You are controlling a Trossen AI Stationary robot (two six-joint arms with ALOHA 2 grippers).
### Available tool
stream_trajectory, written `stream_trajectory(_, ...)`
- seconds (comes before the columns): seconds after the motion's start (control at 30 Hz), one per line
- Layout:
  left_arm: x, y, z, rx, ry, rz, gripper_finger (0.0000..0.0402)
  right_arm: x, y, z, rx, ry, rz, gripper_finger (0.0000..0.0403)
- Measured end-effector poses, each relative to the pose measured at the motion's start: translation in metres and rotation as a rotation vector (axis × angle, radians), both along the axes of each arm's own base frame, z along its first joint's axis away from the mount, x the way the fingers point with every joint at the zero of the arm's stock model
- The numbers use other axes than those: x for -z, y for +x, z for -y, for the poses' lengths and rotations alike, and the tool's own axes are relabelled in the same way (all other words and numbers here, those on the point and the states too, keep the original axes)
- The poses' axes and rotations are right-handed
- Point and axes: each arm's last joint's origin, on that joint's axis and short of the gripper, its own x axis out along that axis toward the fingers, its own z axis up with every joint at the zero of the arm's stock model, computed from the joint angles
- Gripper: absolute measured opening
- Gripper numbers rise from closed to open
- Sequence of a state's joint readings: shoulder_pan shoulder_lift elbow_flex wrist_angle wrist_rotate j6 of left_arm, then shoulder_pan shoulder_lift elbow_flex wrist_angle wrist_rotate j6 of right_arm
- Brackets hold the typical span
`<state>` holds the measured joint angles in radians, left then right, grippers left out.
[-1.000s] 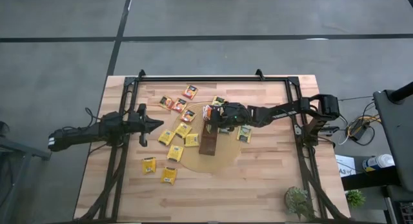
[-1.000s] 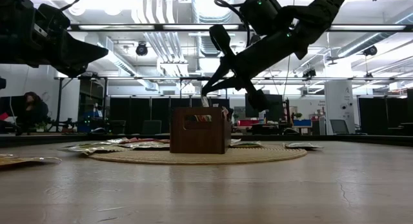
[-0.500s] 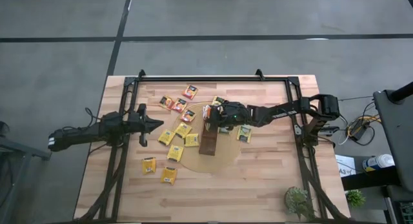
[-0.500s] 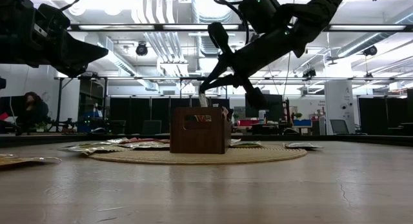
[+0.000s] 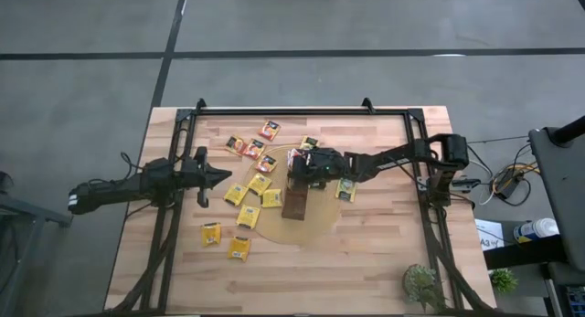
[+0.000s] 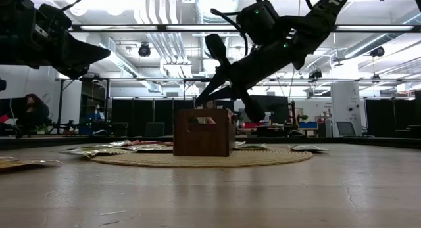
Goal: Pick & Place Tea
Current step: Put the yellow tea bag into the middle section of the wooden organizer
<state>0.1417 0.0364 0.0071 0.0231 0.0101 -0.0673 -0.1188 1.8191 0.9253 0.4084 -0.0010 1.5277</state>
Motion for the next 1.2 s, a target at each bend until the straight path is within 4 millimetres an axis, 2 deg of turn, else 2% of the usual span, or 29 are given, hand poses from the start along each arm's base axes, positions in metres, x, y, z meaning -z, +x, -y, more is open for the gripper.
stream_trajectory(0.3, 0.000, 0.000, 0.000, 0.000, 0.000, 0.000, 0.0000, 0.001, 0.000, 0.000, 0.001, 0.013, -0.007, 0.0008)
stream_trajectory(0.43, 0.000, 0.000, 0.000, 0.000, 0.000, 0.000, 0.0000, 0.003, -0.002, -0.001, -0.050, 0.025, -0.033, 0.0013)
stream_trajectory(0.8, 0.000, 0.000, 0.000, 0.000, 0.000, 0.000, 0.0000, 0.004, -0.002, -0.002, -0.085, 0.003, -0.044, 0.0098)
stream_trajectory(1.0, 0.000, 0.000, 0.000, 0.000, 0.000, 0.000, 0.0000, -0.013, -0.001, -0.003, -0.141, -0.081, 0.049, 0.0128)
stream_trajectory(1.2, 0.000, 0.000, 0.000, 0.000, 0.000, 0.000, 0.0000, -0.033, -0.006, -0.004, -0.224, -0.252, 0.077, 0.0134)
